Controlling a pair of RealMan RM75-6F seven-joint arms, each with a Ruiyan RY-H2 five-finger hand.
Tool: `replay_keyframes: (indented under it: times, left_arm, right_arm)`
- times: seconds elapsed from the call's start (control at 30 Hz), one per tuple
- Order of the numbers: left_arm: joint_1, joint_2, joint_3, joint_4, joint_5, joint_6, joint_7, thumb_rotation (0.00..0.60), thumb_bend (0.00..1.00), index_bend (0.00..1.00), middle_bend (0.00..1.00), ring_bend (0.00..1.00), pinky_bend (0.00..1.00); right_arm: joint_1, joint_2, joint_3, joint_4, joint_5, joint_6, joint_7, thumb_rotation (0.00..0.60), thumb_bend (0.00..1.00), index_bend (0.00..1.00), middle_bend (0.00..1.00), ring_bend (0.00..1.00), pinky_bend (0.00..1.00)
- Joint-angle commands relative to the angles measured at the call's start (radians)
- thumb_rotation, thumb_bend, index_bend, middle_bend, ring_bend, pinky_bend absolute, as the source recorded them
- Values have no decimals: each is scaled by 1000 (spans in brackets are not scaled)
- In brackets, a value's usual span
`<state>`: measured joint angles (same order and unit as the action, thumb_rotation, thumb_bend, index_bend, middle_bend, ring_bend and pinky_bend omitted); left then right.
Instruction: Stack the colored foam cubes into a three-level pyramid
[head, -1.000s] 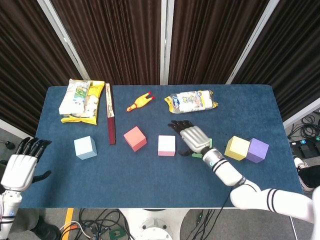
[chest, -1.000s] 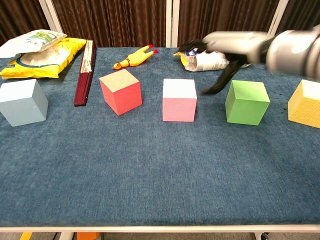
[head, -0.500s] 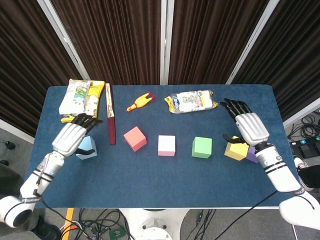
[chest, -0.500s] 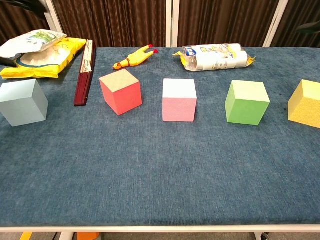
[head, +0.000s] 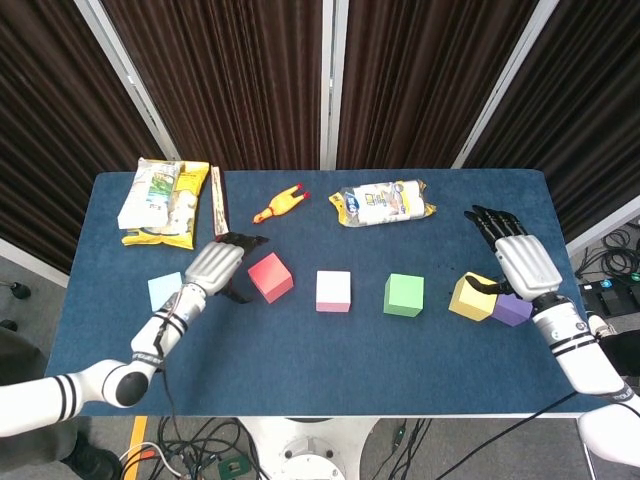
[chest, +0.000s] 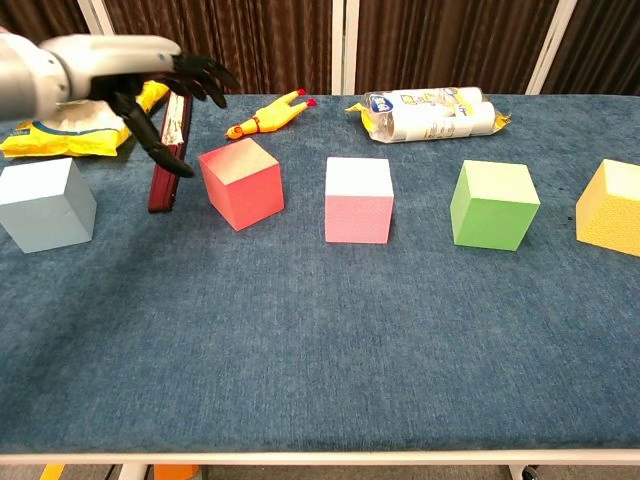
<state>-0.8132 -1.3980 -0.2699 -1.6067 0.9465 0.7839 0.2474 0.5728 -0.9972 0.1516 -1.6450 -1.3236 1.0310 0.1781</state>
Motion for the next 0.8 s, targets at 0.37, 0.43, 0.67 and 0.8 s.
replay_keyframes:
  times: [0.37, 0.43, 0.67, 0.8]
  left_arm:
    - [-139, -184, -1, 68, -330, 108, 173, 600, 0, 110, 155, 104, 117]
    - [-153, -199, -5, 75, -365, 134, 197, 600, 0, 111, 155, 104, 117]
    - [-172, -214, -3, 70, -420, 204, 257, 600, 0, 110, 154, 104, 119]
    - [-182, -215, 2, 66, -444, 222, 292, 600, 0, 110, 152, 104, 132]
  right_arm:
    - [-28, -6, -7, 31, -20, 2, 44, 600, 166, 0, 0, 0, 0]
    - [-33, -7, -8, 35, -23, 3, 51, 600, 166, 0, 0, 0, 0]
    - [-40, -10, -10, 48, -31, -3, 67, 600, 166, 0, 0, 0, 0]
    - [-41, -14, -11, 58, -38, -8, 77, 600, 166, 0, 2, 0, 0]
